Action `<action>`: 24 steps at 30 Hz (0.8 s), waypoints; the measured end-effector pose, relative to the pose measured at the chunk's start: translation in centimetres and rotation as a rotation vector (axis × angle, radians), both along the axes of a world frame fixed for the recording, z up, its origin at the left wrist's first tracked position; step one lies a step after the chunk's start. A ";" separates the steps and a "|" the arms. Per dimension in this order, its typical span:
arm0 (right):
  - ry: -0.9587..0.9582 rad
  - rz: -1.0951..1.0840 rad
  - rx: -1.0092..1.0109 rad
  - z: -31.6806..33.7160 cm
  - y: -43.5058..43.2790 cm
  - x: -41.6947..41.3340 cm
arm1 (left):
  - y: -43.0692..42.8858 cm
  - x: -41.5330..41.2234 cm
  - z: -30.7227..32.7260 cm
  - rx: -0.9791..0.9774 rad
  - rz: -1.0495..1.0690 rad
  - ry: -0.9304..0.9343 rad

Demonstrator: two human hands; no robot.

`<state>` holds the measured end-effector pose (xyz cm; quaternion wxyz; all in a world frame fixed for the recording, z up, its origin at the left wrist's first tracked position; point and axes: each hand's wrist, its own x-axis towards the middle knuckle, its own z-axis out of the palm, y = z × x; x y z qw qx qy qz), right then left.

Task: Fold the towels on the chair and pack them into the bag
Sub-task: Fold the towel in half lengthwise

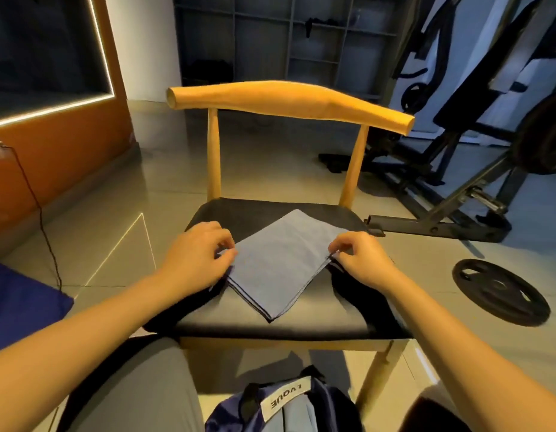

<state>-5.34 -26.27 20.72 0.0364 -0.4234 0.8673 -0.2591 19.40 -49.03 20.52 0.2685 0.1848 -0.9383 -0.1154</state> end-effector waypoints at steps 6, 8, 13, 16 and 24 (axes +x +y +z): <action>-0.079 0.277 -0.055 0.1 -1.6 6.7 | -2.6 -2.6 0.1 0.564 0.204 -0.333; -0.056 0.318 -0.028 -0.7 -1.8 8.0 | -2.7 -2.8 0.3 0.633 0.194 -0.341; 0.140 0.361 -0.014 -2.0 -1.3 9.2 | -3.2 -1.1 1.3 0.740 0.142 -0.359; 0.150 0.416 -0.085 -1.6 -1.1 10.8 | -2.8 0.2 0.4 0.571 0.027 -0.228; 0.523 0.500 0.039 -3.2 -1.2 12.9 | -3.2 4.2 -1.6 0.109 -0.216 -0.245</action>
